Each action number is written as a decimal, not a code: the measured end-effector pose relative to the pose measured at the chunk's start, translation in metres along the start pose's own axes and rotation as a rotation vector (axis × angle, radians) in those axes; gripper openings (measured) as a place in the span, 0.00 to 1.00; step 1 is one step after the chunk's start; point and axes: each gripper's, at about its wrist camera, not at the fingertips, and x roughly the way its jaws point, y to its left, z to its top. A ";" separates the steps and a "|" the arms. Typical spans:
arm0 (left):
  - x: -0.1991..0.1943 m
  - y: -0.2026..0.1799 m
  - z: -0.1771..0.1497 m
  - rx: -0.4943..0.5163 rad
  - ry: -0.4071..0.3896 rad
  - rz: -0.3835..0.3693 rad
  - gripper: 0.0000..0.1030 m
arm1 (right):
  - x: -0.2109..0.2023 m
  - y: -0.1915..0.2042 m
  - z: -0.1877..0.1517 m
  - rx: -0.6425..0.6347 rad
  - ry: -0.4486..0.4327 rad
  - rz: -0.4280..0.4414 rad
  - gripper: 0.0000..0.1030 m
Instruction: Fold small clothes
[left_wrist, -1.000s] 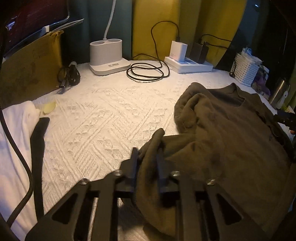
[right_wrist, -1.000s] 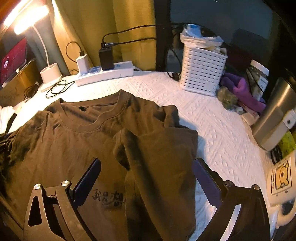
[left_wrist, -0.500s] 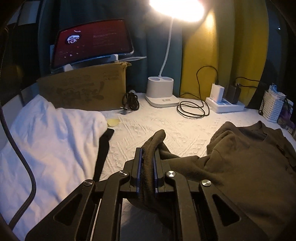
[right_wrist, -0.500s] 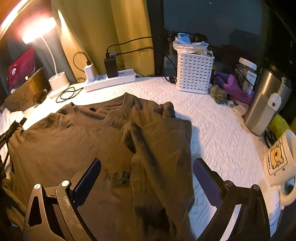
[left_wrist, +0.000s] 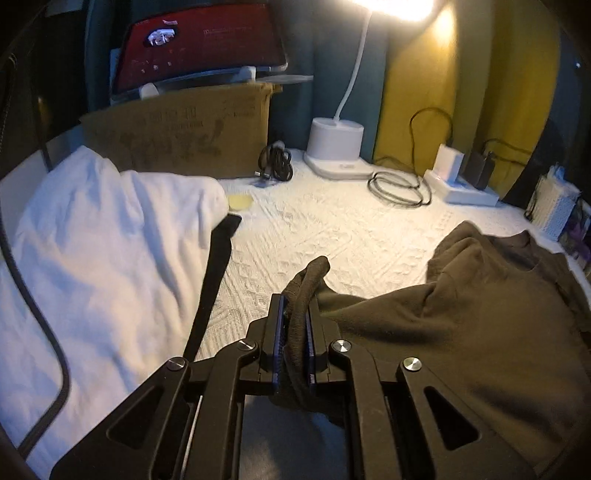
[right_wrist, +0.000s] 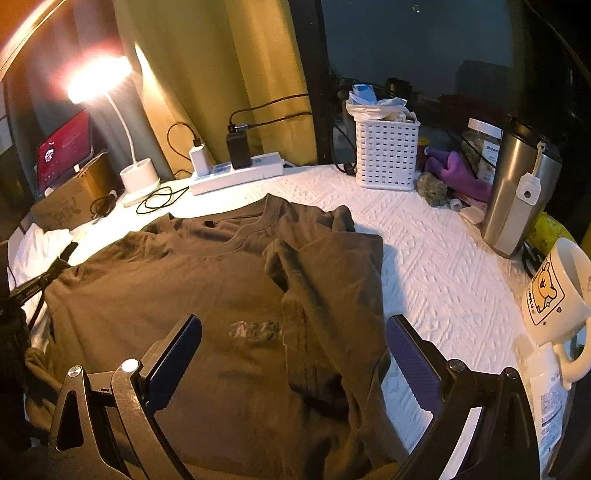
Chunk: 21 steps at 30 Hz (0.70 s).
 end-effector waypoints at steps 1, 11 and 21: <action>-0.007 0.000 0.001 -0.014 -0.012 -0.025 0.09 | -0.002 -0.001 0.000 0.003 -0.004 0.000 0.97; -0.057 -0.077 0.029 0.143 -0.117 -0.160 0.09 | -0.017 -0.010 -0.006 0.035 -0.043 0.021 0.97; -0.026 -0.178 0.000 0.355 0.066 -0.298 0.10 | -0.030 -0.040 -0.027 0.097 -0.050 0.010 0.97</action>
